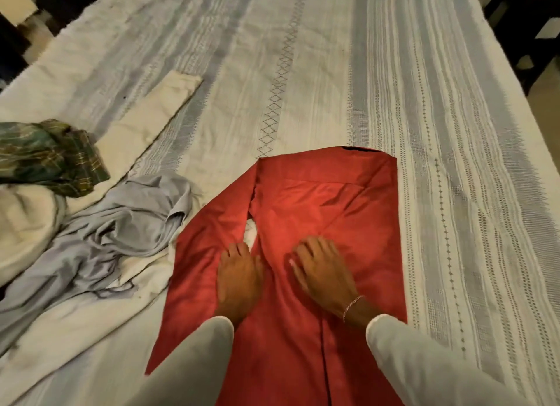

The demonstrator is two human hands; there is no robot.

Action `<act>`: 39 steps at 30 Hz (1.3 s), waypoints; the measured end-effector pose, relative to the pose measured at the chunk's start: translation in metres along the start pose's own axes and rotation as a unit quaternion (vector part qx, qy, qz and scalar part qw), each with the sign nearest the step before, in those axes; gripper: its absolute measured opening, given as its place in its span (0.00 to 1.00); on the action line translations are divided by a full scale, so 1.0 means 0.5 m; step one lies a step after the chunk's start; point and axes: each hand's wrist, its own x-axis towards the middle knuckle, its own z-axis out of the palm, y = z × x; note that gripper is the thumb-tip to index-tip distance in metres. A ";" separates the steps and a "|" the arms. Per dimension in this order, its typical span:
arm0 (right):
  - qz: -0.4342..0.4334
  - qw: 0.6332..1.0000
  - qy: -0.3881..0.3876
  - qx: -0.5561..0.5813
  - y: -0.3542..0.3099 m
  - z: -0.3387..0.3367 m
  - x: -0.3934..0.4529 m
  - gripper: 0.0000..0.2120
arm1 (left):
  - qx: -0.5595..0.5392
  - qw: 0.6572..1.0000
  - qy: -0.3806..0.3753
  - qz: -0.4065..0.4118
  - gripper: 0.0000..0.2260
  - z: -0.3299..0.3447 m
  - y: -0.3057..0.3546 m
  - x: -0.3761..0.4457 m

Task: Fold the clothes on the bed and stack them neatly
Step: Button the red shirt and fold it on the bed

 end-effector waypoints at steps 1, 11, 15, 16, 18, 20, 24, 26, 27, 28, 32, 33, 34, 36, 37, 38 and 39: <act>-0.019 1.000 -0.017 0.016 -0.043 0.004 -0.011 0.08 | -0.024 1.000 -0.016 -0.011 0.20 -0.004 -0.024 -0.022; 0.177 0.945 -0.265 0.068 -0.317 0.015 -0.101 0.27 | -0.179 0.975 -0.130 -0.040 0.12 -0.077 -0.071 -0.019; 0.247 0.926 -0.282 0.036 -0.398 0.030 -0.115 0.21 | -0.222 0.964 -0.139 -0.045 0.18 -0.067 -0.109 -0.019; 0.259 0.922 -0.284 0.044 -0.418 0.033 -0.116 0.19 | -0.228 0.961 -0.147 -0.048 0.18 -0.066 -0.119 -0.019; 0.288 0.913 -0.280 0.064 -0.447 0.039 -0.120 0.17 | -0.233 0.959 -0.156 -0.041 0.17 -0.079 -0.130 -0.023; 0.305 0.907 -0.279 0.086 -0.457 0.036 -0.120 0.16 | -0.231 0.960 -0.152 -0.045 0.16 -0.089 -0.130 -0.024; 0.314 0.910 -0.256 0.086 -0.479 0.032 -0.135 0.16 | -0.244 0.956 -0.156 -0.033 0.15 -0.093 -0.126 -0.011; 0.333 0.913 -0.228 0.065 -0.496 0.042 -0.151 0.21 | -0.235 0.962 -0.139 -0.014 0.16 -0.093 -0.112 0.008; 0.342 0.907 -0.240 0.052 -0.507 0.044 -0.162 0.24 | -0.232 0.964 -0.132 -0.003 0.16 -0.092 -0.105 0.023; 0.347 0.899 -0.262 0.057 -0.515 0.041 -0.169 0.25 | -0.223 0.965 -0.136 0.007 0.15 -0.089 -0.095 0.040; 0.337 0.877 -0.340 0.055 -0.557 0.032 -0.188 0.17 | -0.246 0.962 -0.121 0.011 0.12 -0.085 -0.065 0.106; 0.349 0.873 -0.336 0.056 -0.558 0.034 -0.198 0.20 | -0.255 0.959 -0.120 0.008 0.12 -0.079 -0.057 0.124; 0.343 0.872 -0.343 0.058 -0.558 0.040 -0.207 0.20 | -0.271 0.956 -0.114 -0.012 0.11 -0.078 -0.051 0.132; 0.368 0.854 -0.356 0.098 -0.559 0.057 -0.216 0.18 | -0.336 0.936 -0.088 -0.058 0.11 -0.060 -0.039 0.156; 0.366 0.850 -0.356 0.129 -0.553 0.064 -0.227 0.20 | -0.379 0.920 -0.077 -0.067 0.11 -0.063 -0.032 0.163; 0.396 0.833 -0.346 0.170 -0.545 0.062 -0.231 0.22 | -0.414 0.902 -0.071 -0.096 0.13 -0.062 -0.023 0.171; 0.410 0.824 -0.344 0.189 -0.539 0.069 -0.237 0.25 | -0.447 0.880 -0.079 -0.141 0.16 -0.066 -0.016 0.177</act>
